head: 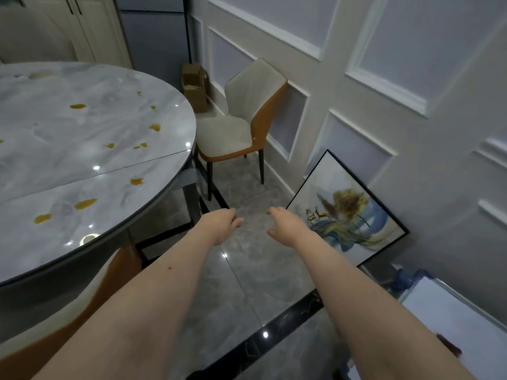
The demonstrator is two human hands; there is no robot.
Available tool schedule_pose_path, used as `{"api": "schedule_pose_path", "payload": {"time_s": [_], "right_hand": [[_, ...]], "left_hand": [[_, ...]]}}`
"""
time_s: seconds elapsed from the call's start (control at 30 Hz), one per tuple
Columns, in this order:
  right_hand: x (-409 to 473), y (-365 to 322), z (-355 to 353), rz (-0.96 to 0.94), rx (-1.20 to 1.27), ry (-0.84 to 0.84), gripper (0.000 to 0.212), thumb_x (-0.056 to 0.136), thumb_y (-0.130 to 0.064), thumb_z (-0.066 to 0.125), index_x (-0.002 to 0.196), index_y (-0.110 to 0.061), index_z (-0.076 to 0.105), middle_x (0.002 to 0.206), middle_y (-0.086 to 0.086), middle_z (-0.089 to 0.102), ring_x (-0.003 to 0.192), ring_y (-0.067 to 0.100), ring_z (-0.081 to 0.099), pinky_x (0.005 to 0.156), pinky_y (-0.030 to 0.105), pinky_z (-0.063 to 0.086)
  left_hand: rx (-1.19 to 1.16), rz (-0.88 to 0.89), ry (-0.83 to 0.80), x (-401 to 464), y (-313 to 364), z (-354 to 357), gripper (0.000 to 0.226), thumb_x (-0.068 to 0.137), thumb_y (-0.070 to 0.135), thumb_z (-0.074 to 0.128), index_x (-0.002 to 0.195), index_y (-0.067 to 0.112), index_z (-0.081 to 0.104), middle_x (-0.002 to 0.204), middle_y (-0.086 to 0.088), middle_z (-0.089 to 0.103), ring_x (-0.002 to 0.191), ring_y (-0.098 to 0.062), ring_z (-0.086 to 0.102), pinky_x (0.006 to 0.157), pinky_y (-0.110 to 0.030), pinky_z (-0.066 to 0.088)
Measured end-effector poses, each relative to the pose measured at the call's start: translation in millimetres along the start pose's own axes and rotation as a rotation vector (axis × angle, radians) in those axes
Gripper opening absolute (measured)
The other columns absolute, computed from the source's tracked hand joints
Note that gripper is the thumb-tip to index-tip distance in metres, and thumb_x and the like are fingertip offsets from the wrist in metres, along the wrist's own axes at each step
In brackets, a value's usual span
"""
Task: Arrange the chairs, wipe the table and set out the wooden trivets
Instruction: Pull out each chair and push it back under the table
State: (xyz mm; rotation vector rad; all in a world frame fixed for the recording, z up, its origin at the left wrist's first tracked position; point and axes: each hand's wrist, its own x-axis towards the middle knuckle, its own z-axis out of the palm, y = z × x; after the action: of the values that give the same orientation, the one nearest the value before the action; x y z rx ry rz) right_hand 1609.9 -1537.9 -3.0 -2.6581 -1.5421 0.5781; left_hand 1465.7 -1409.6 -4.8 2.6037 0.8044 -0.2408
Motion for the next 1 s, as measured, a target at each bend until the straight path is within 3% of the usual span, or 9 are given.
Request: {"api": "schedule_pose_path", "payload": {"time_s": [0.33,0.57,0.8,1.0], "right_hand": [[131,78,-57,0.077,-0.019,-0.035,0.056,0.093,-0.026,0.055,0.143,-0.015,0.032,0.143,0.008,0.040,0.125,0.026,0.046,0.100,0.038,0.043],[242,105,-129,0.081,-0.074,0.003,0.048,0.093,-0.025,0.055,0.136,-0.011,0.039,0.136,0.012,0.045,0.122,0.028,0.047,0.100,0.040,0.041],[339,146,-177,0.111,-0.091,0.002,0.054,0.095,-0.024,0.054,0.143,-0.013,0.032,0.141,0.011,0.043,0.125,0.029,0.047,0.100,0.040,0.042],[450,193,-208,0.092,-0.089,0.011,0.051,0.094,-0.026,0.054,0.140,-0.012,0.035,0.135,0.011,0.046,0.116,0.030,0.052,0.093,0.040,0.047]], "left_hand": [[0.002,0.015,-0.030,172,12,-30,0.033,0.100,0.040,0.036,0.109,0.013,0.052,0.104,-0.006,0.061,0.092,-0.022,0.058,0.076,-0.032,0.046],[0.062,0.048,-0.004,306,-2,-98,0.033,0.099,0.041,0.037,0.110,0.014,0.051,0.110,-0.006,0.060,0.100,-0.025,0.058,0.080,-0.036,0.047],[0.054,0.094,-0.009,418,15,-135,0.036,0.099,0.037,0.040,0.120,0.010,0.050,0.116,-0.009,0.060,0.104,-0.026,0.058,0.089,-0.040,0.049],[0.041,0.046,-0.035,528,15,-159,0.033,0.098,0.035,0.043,0.121,0.011,0.050,0.122,-0.009,0.057,0.108,-0.027,0.056,0.092,-0.039,0.047]]}}
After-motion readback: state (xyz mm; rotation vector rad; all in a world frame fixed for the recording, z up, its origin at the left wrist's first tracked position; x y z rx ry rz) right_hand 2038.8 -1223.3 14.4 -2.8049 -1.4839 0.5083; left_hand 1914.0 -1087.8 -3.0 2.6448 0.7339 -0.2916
